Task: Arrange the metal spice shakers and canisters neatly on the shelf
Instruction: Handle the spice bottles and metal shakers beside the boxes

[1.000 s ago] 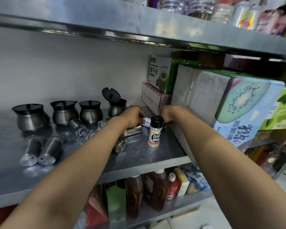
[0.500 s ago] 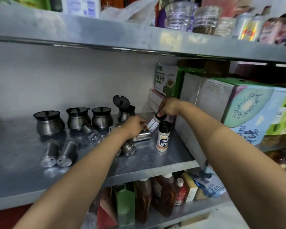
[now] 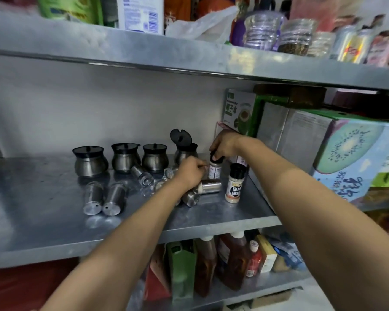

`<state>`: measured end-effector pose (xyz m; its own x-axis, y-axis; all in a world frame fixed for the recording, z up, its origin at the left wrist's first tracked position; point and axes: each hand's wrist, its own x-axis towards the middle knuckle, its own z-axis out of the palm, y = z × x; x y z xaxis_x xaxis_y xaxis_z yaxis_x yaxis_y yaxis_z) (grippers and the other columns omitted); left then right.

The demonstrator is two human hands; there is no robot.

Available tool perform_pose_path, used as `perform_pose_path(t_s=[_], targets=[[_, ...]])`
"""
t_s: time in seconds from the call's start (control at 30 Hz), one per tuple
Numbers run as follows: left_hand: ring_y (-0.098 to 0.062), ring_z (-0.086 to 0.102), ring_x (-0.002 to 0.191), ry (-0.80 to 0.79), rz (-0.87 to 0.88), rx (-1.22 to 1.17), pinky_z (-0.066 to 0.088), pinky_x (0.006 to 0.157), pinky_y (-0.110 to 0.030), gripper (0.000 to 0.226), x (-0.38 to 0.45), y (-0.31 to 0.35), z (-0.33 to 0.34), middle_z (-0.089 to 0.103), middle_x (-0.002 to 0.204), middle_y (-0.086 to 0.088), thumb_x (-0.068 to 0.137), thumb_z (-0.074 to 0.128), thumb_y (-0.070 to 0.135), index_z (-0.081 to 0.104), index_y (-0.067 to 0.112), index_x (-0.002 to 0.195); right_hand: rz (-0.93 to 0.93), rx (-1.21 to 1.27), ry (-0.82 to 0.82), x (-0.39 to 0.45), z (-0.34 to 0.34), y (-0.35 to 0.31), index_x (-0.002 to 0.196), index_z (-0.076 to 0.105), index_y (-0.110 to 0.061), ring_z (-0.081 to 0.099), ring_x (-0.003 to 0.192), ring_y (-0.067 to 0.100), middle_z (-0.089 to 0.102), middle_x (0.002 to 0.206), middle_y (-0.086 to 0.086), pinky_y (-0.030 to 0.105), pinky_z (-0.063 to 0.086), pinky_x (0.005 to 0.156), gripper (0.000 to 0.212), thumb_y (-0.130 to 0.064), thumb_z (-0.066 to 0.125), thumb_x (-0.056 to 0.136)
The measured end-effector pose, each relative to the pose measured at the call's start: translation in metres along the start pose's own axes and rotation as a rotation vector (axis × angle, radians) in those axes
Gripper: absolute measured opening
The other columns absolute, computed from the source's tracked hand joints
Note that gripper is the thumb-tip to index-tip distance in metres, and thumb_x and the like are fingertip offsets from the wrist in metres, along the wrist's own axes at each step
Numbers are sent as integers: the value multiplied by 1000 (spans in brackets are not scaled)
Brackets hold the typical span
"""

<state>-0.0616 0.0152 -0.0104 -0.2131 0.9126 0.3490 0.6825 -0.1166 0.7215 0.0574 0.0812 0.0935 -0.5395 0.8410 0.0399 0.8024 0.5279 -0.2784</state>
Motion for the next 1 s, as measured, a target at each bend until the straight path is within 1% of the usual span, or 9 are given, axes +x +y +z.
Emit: perform_pose_path(t_s=[0.07,0.17,0.3,0.47,0.6,0.8,0.87,0.93,1.0], targets=[[-27,65,98,-14,5,-17,43,82,-22,21,0,2,1,72,105,-13,90,57,7,72,5,104,-6,-27,8,-1,2,0,113,73,-11,65,99,15,70,119,3,22,51,91,39,-13,79,74],[-25,64,93,2,17,-43,45,81,-24,19,1,6,-1,72,102,-14,89,57,5,72,4,100,-29,-78,1,-1,3,-1,116,66,1,58,119,30,64,126,16,39,51,99,40,-9,69,77],[-25,64,92,11,-30,-101,52,86,-34,18,5,9,-2,72,98,-16,85,59,-2,70,2,99,-47,-79,-26,0,0,1,121,68,-8,61,114,20,65,127,4,25,49,94,39,-10,70,83],[-20,57,89,-32,-71,-215,52,88,-37,26,5,10,1,66,97,-17,85,61,-6,64,-4,111,-21,-75,-11,1,-1,2,108,71,-2,67,91,24,71,105,10,34,57,81,37,-27,77,81],[-19,56,86,-35,-52,-240,51,91,-36,24,7,8,0,64,90,-13,83,65,-5,65,-5,107,11,-118,53,0,2,1,95,64,-7,61,79,21,64,86,5,25,44,59,41,-41,79,77],[-20,57,84,-67,-83,-285,51,88,-34,24,9,7,-1,62,87,-12,78,71,-3,66,-2,102,34,-129,65,-4,4,0,79,54,-12,52,62,14,54,70,0,23,35,48,38,-46,73,78],[-20,60,86,-65,-90,-271,51,91,-36,27,11,8,-1,65,89,-12,77,73,-1,66,-1,103,57,-106,8,-5,0,1,76,58,-11,58,66,17,61,77,4,24,42,51,32,-39,72,76],[-20,61,90,-77,-93,-272,52,95,-38,30,11,9,1,66,93,-11,77,73,-1,66,0,106,67,-104,-29,-7,-3,2,88,61,-8,63,77,20,63,85,6,28,51,61,32,-34,75,77],[-18,63,92,-105,-83,-277,52,96,-37,33,11,11,3,68,95,-8,76,74,0,66,1,107,69,-127,5,-9,-1,3,96,59,-9,61,82,21,60,83,4,27,50,62,37,-37,76,78]])
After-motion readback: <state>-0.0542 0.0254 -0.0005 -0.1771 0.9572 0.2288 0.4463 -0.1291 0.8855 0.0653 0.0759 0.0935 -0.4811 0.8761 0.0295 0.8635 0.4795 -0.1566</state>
